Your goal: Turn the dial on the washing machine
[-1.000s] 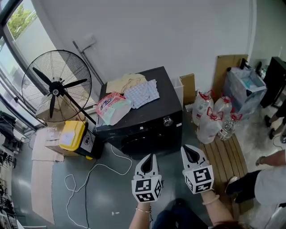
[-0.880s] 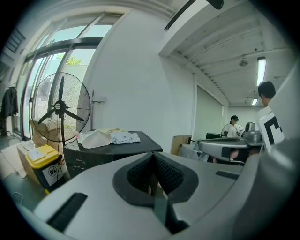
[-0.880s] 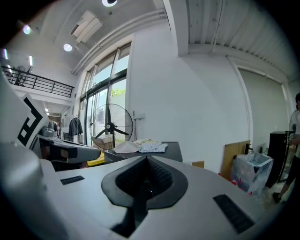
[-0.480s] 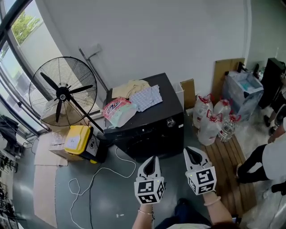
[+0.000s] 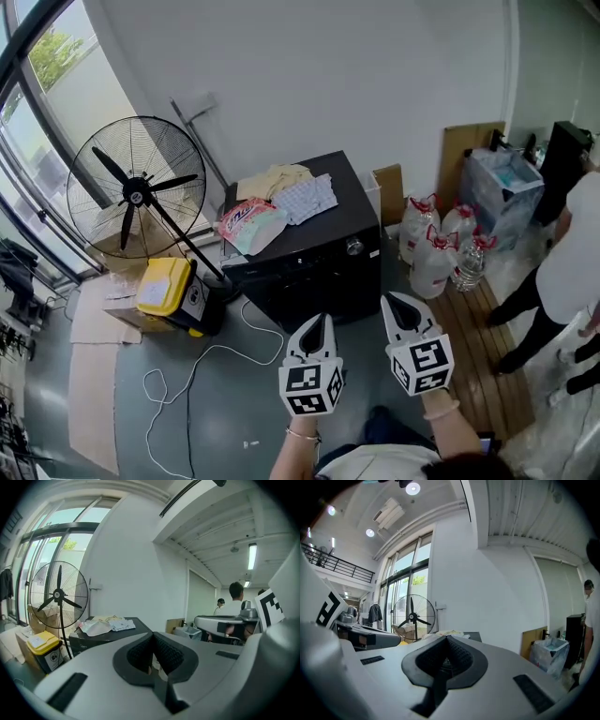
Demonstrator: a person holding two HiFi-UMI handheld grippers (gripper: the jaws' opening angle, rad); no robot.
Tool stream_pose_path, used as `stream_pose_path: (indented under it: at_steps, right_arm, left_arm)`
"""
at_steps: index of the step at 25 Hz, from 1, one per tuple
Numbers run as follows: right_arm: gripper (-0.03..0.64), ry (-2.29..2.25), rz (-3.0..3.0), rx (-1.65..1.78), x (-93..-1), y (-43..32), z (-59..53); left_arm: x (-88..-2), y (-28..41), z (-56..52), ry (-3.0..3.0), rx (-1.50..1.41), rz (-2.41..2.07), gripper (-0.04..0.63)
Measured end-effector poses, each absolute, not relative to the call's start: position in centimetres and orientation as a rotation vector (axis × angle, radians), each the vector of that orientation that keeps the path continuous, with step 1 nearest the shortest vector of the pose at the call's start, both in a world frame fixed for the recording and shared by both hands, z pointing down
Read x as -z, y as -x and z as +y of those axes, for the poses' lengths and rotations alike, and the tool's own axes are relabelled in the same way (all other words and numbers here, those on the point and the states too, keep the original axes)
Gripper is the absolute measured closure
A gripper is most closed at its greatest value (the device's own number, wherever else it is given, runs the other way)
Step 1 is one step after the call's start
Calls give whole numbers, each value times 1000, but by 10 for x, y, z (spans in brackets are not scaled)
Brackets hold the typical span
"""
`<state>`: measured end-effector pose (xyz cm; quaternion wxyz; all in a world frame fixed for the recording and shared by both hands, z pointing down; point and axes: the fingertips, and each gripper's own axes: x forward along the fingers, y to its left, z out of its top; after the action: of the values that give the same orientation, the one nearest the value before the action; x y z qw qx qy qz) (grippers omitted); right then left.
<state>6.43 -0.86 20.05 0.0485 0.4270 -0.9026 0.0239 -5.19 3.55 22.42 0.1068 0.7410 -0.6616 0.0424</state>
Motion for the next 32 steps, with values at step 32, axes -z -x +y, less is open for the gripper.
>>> stream_pose_path:
  at_steps: [32]
  right_arm:
    - [591, -1337, -2778, 45, -154, -57, 66]
  left_arm:
    - [-178, 63, 102, -2268, -117, -1998, 581]
